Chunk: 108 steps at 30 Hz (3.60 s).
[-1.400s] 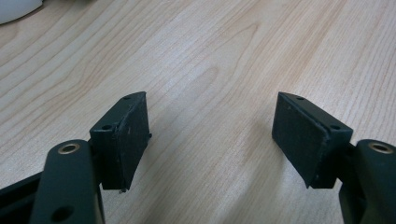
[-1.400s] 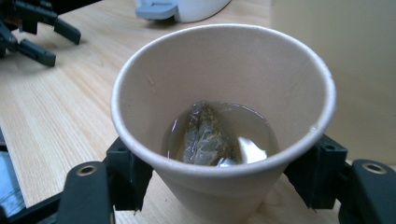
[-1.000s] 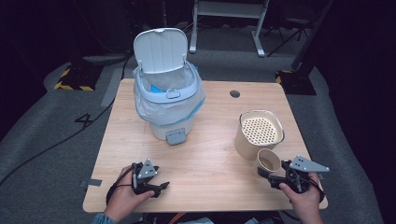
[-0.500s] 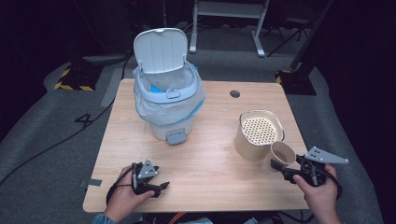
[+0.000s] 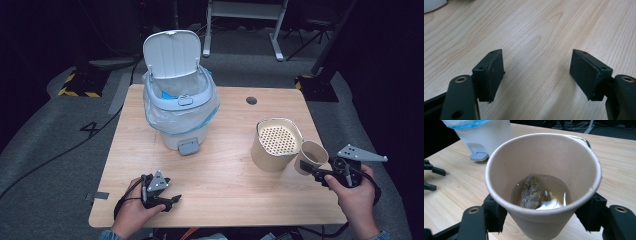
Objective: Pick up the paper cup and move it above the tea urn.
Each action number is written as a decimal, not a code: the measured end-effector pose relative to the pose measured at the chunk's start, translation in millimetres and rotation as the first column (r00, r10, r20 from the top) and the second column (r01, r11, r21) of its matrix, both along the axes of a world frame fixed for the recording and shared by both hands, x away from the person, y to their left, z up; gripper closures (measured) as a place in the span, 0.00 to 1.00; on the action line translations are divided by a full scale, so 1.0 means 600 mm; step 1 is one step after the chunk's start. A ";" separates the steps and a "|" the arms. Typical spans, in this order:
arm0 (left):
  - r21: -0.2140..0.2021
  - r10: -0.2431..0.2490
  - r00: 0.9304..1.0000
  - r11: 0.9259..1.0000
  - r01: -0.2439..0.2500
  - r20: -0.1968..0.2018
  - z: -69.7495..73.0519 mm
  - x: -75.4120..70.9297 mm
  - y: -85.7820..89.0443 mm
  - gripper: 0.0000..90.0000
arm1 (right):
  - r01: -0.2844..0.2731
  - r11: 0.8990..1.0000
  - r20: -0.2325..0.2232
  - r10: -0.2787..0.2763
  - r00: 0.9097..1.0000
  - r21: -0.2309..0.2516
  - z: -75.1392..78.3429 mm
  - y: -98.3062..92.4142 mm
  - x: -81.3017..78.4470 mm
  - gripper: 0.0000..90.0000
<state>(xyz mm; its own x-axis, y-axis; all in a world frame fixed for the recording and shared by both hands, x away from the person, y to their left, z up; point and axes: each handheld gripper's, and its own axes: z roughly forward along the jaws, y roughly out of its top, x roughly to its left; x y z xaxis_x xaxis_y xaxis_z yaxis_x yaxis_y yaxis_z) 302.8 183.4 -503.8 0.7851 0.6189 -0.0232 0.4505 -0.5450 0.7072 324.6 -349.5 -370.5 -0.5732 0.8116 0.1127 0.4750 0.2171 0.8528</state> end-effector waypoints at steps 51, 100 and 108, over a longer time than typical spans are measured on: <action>0.002 0.010 1.000 1.000 -0.010 0.002 0.000 -0.001 -0.001 0.31 | 0.102 0.985 0.061 -0.095 0.994 -0.140 0.061 -0.013 0.095 0.39; 0.001 0.010 1.000 1.000 -0.010 0.003 0.000 -0.001 -0.002 0.31 | 0.091 0.816 0.131 -0.020 0.991 -0.570 0.060 0.041 0.149 0.41; 0.002 0.010 1.000 1.000 -0.010 0.003 0.000 -0.001 -0.002 0.31 | 0.087 0.725 0.148 0.021 0.989 -0.683 0.056 0.058 0.154 0.41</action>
<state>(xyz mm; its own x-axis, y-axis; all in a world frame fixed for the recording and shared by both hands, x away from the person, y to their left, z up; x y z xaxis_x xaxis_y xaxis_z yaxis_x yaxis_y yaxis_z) 302.1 182.4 -503.9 0.7788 0.6270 -0.0194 0.4538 -0.5417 0.7075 416.9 -314.8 -337.1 -0.5098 0.6541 -0.5589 0.3852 0.7544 0.5315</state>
